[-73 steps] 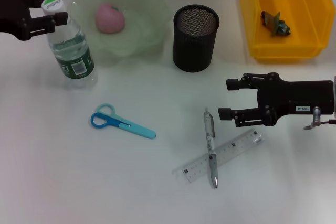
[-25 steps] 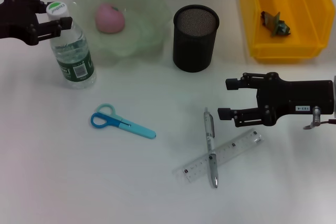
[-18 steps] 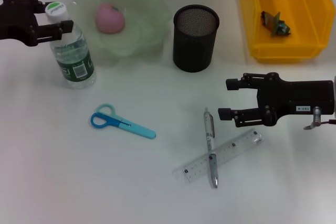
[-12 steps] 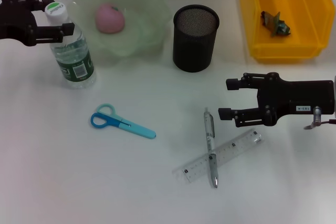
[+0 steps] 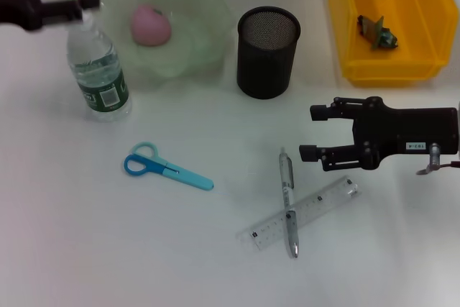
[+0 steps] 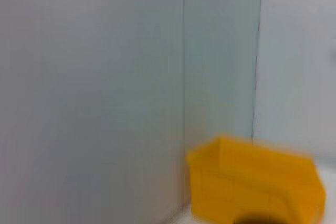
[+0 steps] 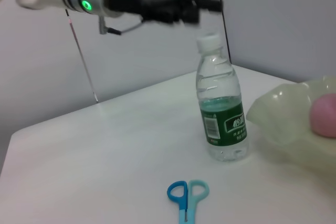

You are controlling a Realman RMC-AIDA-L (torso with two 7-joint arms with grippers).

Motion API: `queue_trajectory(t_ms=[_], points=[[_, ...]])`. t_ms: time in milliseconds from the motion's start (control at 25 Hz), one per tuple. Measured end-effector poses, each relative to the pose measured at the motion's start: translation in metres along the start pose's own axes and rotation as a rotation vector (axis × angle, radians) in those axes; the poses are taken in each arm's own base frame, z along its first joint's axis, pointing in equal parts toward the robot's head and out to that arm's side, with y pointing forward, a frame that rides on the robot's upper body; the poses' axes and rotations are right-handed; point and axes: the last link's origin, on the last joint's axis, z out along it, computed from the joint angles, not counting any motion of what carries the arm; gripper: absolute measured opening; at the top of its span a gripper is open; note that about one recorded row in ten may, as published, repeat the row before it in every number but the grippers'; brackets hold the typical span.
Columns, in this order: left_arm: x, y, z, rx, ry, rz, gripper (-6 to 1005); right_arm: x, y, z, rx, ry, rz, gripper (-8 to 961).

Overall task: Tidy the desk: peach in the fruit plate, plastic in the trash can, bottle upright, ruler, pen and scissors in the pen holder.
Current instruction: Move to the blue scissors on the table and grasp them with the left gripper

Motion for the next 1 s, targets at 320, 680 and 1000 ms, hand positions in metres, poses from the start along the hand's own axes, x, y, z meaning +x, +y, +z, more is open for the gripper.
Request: queue_trajectory(t_ms=[320,680,1000], points=[[0.005,0.019,-0.023,-0.053,0.254,-0.119,809,-0.004,-0.001,-0.004,0.008,-0.022,-0.004,834],[-0.023,0.065,-0.015,-0.190,0.261,-0.114,808,-0.011,-0.001,-0.003,-0.010,-0.030,-0.029,833],[-0.058,0.095,0.002,-0.226,0.232,-0.109,808,-0.013,-0.001,-0.003,-0.016,-0.023,-0.047,833]])
